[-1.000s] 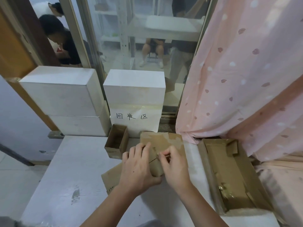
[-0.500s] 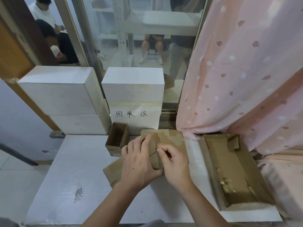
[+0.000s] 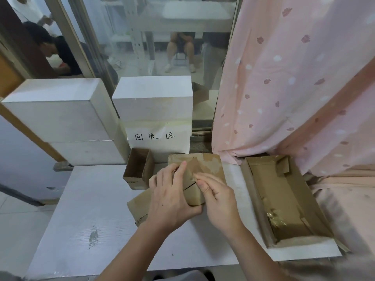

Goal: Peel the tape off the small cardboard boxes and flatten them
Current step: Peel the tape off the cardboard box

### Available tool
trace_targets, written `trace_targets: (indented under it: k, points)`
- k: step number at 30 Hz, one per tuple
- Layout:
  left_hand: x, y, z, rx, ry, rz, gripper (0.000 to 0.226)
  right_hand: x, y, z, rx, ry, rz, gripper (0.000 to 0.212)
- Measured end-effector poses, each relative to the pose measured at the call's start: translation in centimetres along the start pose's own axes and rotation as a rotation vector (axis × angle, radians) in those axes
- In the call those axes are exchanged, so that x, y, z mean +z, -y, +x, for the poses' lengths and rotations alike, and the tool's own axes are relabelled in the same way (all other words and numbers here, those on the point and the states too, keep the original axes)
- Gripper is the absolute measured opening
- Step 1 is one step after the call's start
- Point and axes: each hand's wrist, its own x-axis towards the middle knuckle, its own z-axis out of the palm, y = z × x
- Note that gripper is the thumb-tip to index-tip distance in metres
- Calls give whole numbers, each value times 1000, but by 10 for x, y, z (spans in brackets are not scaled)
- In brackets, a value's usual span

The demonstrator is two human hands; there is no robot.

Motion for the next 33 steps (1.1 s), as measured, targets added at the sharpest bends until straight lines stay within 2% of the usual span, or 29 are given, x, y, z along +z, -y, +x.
trace_targets:
  k: [4, 10, 16, 21, 23, 26, 29, 33]
  points:
    - [7, -5, -1, 42, 4, 0, 108, -13, 2, 5, 107, 50, 45, 17]
    - [13, -22, 7, 136, -77, -9, 110, -32, 3, 15, 250, -41, 115, 18]
    - [22, -37, 17, 202, -192, -64, 110, -51, 8, 20, 172, -82, 122, 27]
    - [31, -50, 25, 284, -210, -84, 107, -63, -3, 17, 174, -193, 133, 21]
    - [35, -57, 27, 291, -202, -100, 107, -67, -8, 16, 90, -245, 65, 19]
    - [42, -65, 28, 291, -205, -153, 106, -74, -19, 13, -150, -301, -85, 16]
    - [47, -68, 26, 290, -229, -182, 108, -84, -25, 10, -258, -259, -127, 15]
    - [52, -65, 23, 259, -244, -185, 112, -100, -20, 10, -188, -69, -16, 20]
